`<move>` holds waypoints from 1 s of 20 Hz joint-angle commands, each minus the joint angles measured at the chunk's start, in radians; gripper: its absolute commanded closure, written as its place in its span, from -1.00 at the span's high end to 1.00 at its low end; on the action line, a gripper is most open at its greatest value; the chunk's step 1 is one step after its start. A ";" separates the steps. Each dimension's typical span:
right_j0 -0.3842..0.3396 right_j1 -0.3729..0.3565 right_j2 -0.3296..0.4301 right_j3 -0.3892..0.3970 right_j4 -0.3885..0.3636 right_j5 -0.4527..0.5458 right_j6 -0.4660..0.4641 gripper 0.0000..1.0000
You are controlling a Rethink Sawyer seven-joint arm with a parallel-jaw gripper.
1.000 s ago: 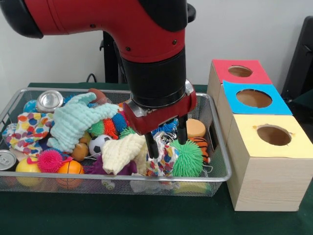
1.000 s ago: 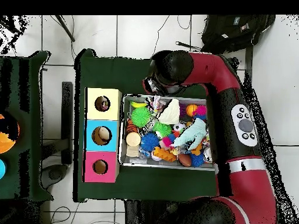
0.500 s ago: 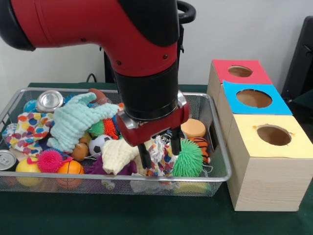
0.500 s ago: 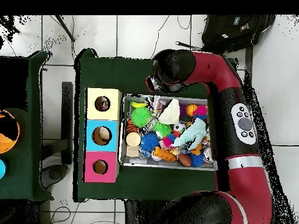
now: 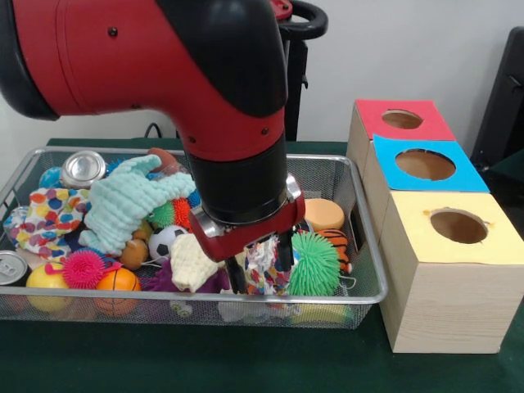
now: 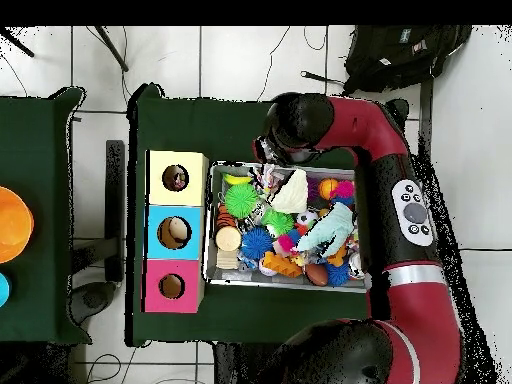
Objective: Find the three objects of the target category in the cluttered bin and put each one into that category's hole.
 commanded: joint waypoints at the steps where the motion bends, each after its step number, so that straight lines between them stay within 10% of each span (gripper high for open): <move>1: -0.006 0.041 -0.032 -0.009 -0.050 0.074 -0.165 1.00; 20: -0.040 0.018 -0.039 0.130 -0.036 0.033 -0.151 1.00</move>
